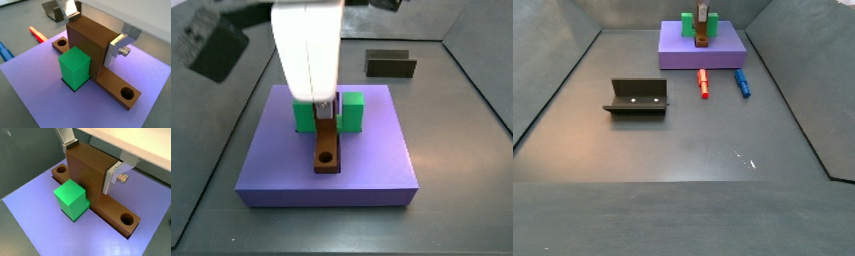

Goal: Pick up the brown object. Move up. Place the brown object on the fixture. Regrasp the brown object. Move to above the board. Insert the brown object.
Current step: Insert the brown object.

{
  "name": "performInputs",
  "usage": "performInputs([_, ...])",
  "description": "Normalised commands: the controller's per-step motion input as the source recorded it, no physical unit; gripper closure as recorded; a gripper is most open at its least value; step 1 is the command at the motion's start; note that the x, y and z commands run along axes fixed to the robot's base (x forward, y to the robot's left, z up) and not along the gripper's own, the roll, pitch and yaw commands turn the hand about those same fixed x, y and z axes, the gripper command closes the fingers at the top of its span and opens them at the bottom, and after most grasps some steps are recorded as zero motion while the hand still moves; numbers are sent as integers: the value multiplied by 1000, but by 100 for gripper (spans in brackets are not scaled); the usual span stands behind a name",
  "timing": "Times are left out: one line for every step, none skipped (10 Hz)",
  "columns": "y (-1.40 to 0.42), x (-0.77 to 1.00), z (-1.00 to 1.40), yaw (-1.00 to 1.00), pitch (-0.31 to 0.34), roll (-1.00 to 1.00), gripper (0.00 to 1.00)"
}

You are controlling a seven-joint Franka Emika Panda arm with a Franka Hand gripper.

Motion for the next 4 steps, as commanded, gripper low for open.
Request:
performInputs([-54, 0, -540, 0, -9, 160, 100])
performInputs([-74, 0, -589, 0, -14, 153, 100])
performInputs([-69, 0, -294, 0, -6, 116, 100])
performInputs([0, 0, 0, 0, 0, 0, 100])
